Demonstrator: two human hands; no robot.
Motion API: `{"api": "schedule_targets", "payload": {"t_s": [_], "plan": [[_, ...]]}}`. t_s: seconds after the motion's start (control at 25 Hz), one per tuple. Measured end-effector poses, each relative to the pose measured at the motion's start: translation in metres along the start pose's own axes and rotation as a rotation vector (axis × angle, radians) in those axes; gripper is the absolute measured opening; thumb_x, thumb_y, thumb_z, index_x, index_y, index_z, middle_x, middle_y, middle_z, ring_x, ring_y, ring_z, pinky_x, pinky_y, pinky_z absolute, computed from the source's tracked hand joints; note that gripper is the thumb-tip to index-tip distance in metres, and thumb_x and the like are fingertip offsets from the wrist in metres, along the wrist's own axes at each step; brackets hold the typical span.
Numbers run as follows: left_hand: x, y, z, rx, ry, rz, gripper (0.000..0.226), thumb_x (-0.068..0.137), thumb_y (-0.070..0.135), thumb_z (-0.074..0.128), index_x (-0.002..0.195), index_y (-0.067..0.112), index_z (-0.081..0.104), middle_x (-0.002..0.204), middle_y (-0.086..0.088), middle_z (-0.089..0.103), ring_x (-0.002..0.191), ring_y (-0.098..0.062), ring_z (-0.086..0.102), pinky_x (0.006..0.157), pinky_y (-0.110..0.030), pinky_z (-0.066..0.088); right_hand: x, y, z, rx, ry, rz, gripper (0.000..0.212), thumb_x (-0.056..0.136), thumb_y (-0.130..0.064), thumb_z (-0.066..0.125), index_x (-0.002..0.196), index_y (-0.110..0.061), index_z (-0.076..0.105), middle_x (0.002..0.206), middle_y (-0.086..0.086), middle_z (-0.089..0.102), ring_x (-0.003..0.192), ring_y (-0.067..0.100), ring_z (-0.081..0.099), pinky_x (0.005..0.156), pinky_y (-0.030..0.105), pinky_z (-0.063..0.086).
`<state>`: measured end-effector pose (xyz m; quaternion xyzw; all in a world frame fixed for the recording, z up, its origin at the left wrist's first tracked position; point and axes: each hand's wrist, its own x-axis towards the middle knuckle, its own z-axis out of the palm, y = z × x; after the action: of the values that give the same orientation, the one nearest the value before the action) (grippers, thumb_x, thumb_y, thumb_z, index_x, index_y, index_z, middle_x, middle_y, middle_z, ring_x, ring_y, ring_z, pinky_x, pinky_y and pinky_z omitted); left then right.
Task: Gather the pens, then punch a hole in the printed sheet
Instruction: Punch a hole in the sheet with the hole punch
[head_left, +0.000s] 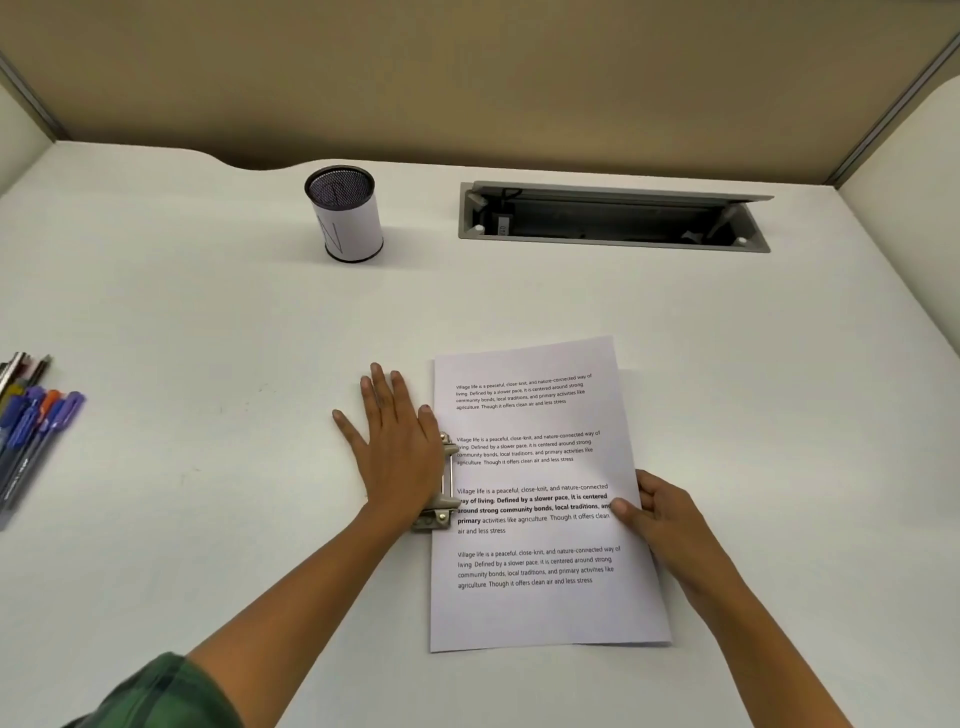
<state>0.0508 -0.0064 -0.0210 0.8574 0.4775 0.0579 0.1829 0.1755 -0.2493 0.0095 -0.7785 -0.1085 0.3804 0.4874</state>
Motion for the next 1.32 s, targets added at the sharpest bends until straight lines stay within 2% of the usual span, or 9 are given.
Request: {"api": "schedule_targets", "payload": {"t_s": [0.32,0.52,0.68,0.88,1.0,1.12,1.2,1.32], "plan": [[-0.001,-0.005,0.005,-0.019,0.07,0.036,0.055,0.101,0.024,0.02,0.151,0.011,0.002,0.16,-0.007,-0.011,0.147,-0.016,-0.012,0.116,-0.054,-0.01,0.002,0.001,0.0,0.023,0.004,0.023,0.027,0.092,-0.002,0.056,0.114,-0.017,0.063,0.105,0.001,0.075,0.094,0.021,0.072,0.091,0.045,0.054],[-0.002,-0.004,0.003,0.013,0.036,0.036,0.055,0.101,0.026,0.018,0.151,0.011,-0.001,0.16,-0.006,-0.012,0.147,-0.017,-0.012,0.116,-0.055,-0.01,0.002,-0.001,0.0,0.03,-0.002,0.035,0.029,0.092,-0.001,0.055,0.118,-0.012,0.062,0.106,0.005,0.074,0.095,0.025,0.071,0.092,0.047,0.053],[0.0,0.0,-0.002,0.002,-0.031,0.02,0.056,0.1,0.025,0.019,0.15,0.008,0.001,0.161,-0.005,-0.006,0.148,-0.017,-0.007,0.117,-0.054,-0.005,0.002,-0.005,-0.003,0.069,-0.033,0.049,0.03,0.092,0.002,0.054,0.12,-0.009,0.061,0.106,0.009,0.074,0.097,0.029,0.071,0.092,0.046,0.053],[0.001,0.008,-0.009,0.036,-0.093,0.031,0.056,0.099,0.022,0.019,0.15,0.005,0.005,0.161,-0.008,0.0,0.148,-0.023,0.0,0.118,-0.053,0.003,0.004,-0.007,-0.006,0.096,-0.048,0.06,0.031,0.09,0.005,0.056,0.12,-0.005,0.061,0.105,0.013,0.073,0.096,0.03,0.07,0.085,0.039,0.055],[0.002,0.009,-0.011,0.058,-0.121,0.039,0.056,0.099,0.021,0.019,0.15,0.004,0.004,0.16,-0.01,0.0,0.148,-0.025,0.0,0.118,-0.053,0.003,0.004,-0.007,-0.007,0.101,-0.043,0.062,0.031,0.09,0.005,0.057,0.119,-0.005,0.062,0.106,0.013,0.073,0.091,0.028,0.071,0.075,0.031,0.057],[0.003,0.009,-0.012,0.089,-0.139,0.048,0.056,0.099,0.021,0.02,0.149,0.003,0.004,0.16,-0.011,-0.001,0.148,-0.027,-0.001,0.117,-0.054,0.004,0.005,-0.006,-0.007,0.103,-0.038,0.063,0.031,0.089,0.006,0.058,0.118,-0.004,0.062,0.106,0.015,0.073,0.088,0.028,0.071,0.073,0.029,0.057],[0.003,0.01,-0.013,0.096,-0.15,0.053,0.056,0.099,0.021,0.02,0.149,0.003,0.003,0.16,-0.011,-0.001,0.148,-0.026,-0.001,0.118,-0.054,0.003,0.005,-0.006,-0.007,0.088,-0.029,0.064,0.03,0.089,0.006,0.058,0.117,-0.004,0.063,0.104,0.015,0.073,0.087,0.027,0.071,0.074,0.031,0.058],[0.003,0.008,-0.013,0.154,-0.138,0.088,0.056,0.099,0.022,0.02,0.149,0.003,0.004,0.16,-0.011,0.0,0.148,-0.026,-0.004,0.118,-0.053,0.002,0.007,-0.005,-0.016,0.039,0.03,0.055,0.029,0.089,0.006,0.058,0.115,-0.004,0.065,0.101,0.014,0.074,0.089,0.03,0.071,0.084,0.04,0.056]]}}
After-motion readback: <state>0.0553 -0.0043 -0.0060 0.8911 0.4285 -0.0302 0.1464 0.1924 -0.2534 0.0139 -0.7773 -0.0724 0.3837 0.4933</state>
